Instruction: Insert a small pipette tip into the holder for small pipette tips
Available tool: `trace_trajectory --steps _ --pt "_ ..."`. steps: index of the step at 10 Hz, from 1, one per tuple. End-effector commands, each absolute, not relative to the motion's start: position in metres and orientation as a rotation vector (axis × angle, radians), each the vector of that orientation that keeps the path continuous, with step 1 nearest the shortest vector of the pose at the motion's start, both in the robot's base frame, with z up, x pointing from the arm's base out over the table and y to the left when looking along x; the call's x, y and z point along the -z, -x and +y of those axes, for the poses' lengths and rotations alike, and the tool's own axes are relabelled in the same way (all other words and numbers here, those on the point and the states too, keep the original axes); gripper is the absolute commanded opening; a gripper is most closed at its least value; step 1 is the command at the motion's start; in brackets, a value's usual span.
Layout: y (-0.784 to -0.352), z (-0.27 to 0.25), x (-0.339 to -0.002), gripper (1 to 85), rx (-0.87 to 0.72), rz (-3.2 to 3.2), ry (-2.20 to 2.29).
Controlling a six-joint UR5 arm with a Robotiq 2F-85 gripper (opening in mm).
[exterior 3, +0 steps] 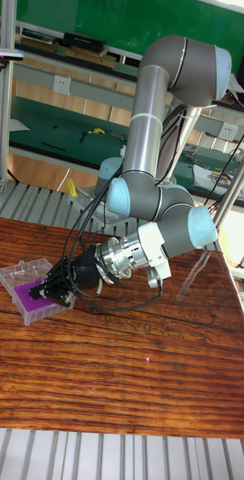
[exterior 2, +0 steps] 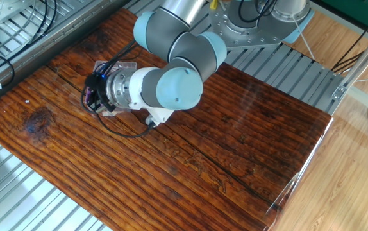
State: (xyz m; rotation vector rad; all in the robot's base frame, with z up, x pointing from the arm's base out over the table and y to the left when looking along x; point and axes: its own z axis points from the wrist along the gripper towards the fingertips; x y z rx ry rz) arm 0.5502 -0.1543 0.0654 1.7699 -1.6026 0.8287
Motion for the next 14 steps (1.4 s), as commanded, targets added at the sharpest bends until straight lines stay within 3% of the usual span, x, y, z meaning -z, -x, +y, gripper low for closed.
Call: trace_trajectory --steps 1,14 --pt "-0.5493 -0.1555 -0.0638 1.0 -0.824 -1.618 -1.767" --pt "-0.549 -0.1539 -0.0583 1.0 -0.812 -1.627 -1.768"
